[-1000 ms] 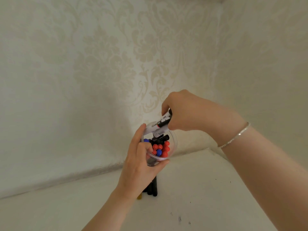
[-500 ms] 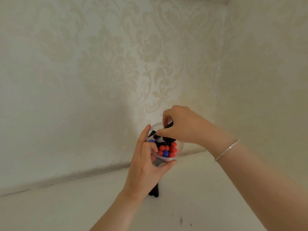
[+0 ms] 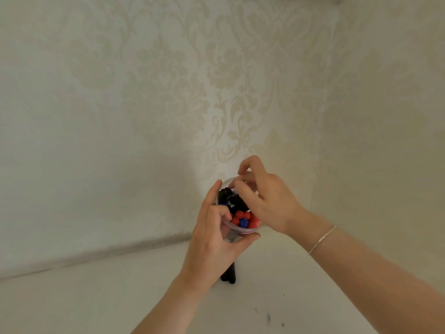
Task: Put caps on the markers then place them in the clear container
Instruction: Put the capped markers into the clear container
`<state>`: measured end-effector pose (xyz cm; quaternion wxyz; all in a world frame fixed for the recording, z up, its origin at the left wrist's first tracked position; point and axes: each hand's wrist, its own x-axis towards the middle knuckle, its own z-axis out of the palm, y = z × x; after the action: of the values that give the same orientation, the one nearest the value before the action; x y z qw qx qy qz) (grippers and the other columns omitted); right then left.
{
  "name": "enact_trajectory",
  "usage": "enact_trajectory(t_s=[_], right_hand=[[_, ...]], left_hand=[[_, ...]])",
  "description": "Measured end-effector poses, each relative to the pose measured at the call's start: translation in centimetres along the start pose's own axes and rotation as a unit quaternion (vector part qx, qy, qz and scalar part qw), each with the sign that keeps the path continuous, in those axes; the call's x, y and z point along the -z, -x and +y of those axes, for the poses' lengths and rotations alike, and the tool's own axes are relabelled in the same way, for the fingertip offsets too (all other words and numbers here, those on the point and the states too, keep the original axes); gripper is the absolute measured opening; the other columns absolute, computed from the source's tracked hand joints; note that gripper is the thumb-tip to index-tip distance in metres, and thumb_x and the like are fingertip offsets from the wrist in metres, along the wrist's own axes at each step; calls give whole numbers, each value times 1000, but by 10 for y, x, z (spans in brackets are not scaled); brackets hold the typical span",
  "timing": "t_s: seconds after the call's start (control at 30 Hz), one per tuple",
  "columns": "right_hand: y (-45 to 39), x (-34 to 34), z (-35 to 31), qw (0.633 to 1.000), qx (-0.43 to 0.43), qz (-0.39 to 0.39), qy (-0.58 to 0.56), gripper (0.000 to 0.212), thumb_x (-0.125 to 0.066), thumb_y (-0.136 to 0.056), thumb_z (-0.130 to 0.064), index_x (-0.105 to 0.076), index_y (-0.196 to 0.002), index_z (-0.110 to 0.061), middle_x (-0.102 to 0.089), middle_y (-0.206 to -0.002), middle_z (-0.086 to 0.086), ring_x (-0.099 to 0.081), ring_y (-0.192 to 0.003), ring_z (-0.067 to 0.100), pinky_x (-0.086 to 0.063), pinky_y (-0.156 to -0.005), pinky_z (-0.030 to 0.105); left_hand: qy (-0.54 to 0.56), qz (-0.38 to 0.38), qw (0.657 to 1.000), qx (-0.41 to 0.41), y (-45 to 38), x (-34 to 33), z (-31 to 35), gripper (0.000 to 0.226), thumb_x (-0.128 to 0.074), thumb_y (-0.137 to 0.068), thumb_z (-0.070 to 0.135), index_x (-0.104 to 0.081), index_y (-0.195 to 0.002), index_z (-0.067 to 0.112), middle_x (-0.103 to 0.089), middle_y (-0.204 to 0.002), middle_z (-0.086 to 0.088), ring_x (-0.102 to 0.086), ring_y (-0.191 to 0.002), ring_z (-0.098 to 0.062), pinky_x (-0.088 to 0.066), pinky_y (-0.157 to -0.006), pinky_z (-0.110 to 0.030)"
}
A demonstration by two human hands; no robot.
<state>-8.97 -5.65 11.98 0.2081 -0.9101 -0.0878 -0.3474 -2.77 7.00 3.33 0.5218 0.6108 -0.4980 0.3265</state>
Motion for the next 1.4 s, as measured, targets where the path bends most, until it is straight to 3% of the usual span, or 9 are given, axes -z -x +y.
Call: enact_trajectory(t_s=[0.27,0.37,0.83,0.9,1.0,1.07,1.13,1.23,1.4], right_hand=[[-4,-6,-11,983,20,-67,170,27,-44,-94,-24,-61,-115,-29,-62,-114,-12,-59,-102,14,-49,-79,36],[-2,-7,-16,989,3,19,149,20,-54,-90,-21,-65,-106,-16,-65,-99,-1,-63,-88,23,-49,-72,37],[-12,-28,-58,966,-23,-112,232,28,-41,-95,-20,-60,-116,-25,-65,-102,7,-61,-90,29,-50,-75,36],[-9,-29,-60,977,-5,-66,204,24,-48,-94,-22,-63,-112,-22,-68,-99,3,-64,-89,25,-51,-73,36],[-1,-33,-59,985,39,164,41,9,-60,-86,-14,-69,-88,-14,-69,-76,-4,-64,-67,15,-53,-60,32],[-1,-37,-52,968,-53,242,-27,7,-59,-85,-10,-65,-85,-12,-64,-70,-4,-59,-62,16,-49,-58,30],[-1,-49,-35,967,-206,150,-3,15,-54,-86,-10,-61,-98,-13,-61,-80,-1,-57,-72,18,-45,-63,28],[9,-80,-8,929,-344,-124,63,37,-48,-88,-9,-44,-124,-9,-55,-110,11,-56,-100,26,-42,-74,27],[25,-124,14,847,-475,-237,17,55,-52,-92,-26,-29,-137,-3,-46,-129,16,-50,-98,25,-49,-77,31]], left_hand=[[18,4,1000,11,0,5,2,54,-84,-68,26,-39,-95,20,-29,-151,-16,-34,-141,-17,-39,-101,-17],[3,7,1000,0,-2,12,4,53,-84,-67,28,-38,-94,20,-29,-151,-16,-31,-142,-13,-36,-103,-15],[-10,14,1000,7,13,48,4,57,-87,-62,25,-37,-90,23,-30,-149,-2,-31,-142,-11,-34,-101,-10],[-16,12,1000,11,17,56,1,58,-88,-62,26,-37,-89,22,-31,-150,-7,-31,-141,-7,-34,-101,-9],[-36,9,999,11,24,70,-6,56,-86,-63,30,-38,-89,19,-35,-148,-14,-31,-140,-7,-35,-103,-11],[-41,12,999,22,30,79,-13,54,-83,-65,35,-38,-89,18,-36,-148,-14,-32,-140,-8,-36,-102,-11],[-46,12,998,41,37,88,-21,53,-82,-66,37,-38,-90,18,-36,-147,-12,-33,-139,-6,-37,-100,-10],[-62,17,997,46,45,99,-30,53,-83,-63,32,-39,-88,17,-38,-145,-15,-32,-138,-1,-36,-97,-6],[-77,19,996,45,45,110,-35,54,-83,-61,34,-38,-87,18,-38,-143,-13,-31,-136,4,-34,-97,-4]])
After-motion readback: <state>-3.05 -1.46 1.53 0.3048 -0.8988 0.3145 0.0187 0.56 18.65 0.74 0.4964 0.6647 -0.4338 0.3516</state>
